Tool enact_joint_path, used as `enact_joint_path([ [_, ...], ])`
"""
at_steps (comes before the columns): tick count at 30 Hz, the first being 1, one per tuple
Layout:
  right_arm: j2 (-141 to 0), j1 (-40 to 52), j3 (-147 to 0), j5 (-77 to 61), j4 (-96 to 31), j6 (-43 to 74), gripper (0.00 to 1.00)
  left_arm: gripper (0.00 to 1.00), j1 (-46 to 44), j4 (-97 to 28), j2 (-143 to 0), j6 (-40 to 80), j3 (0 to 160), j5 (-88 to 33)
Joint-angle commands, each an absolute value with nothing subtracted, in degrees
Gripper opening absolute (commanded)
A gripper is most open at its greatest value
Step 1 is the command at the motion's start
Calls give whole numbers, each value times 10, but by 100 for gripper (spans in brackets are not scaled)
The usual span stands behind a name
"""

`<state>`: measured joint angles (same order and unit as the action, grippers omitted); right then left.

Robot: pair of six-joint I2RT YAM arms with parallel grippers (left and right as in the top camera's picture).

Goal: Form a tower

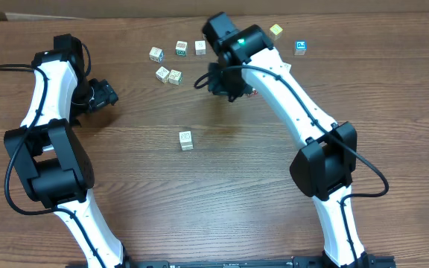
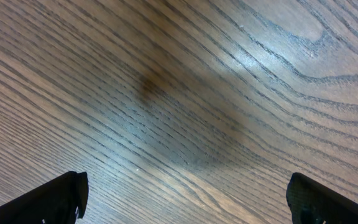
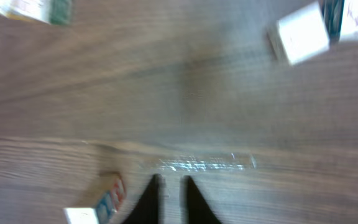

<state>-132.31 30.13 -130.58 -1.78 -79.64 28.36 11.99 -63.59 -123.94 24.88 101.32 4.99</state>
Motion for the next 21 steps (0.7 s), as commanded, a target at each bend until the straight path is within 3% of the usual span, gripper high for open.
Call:
enact_joint_path([
  [1,-1318,295,-1246,-85,-802,276,4,100,116,-635,-1246,242,1014,53],
  [9,-1318,278,-1106,-286,-748,176,4,100,116,-635,-1246,242,1014,53],
  [21,-1318,278,-947,-426,-542,200,4,100,116,-635,-1246,242,1014,53],
])
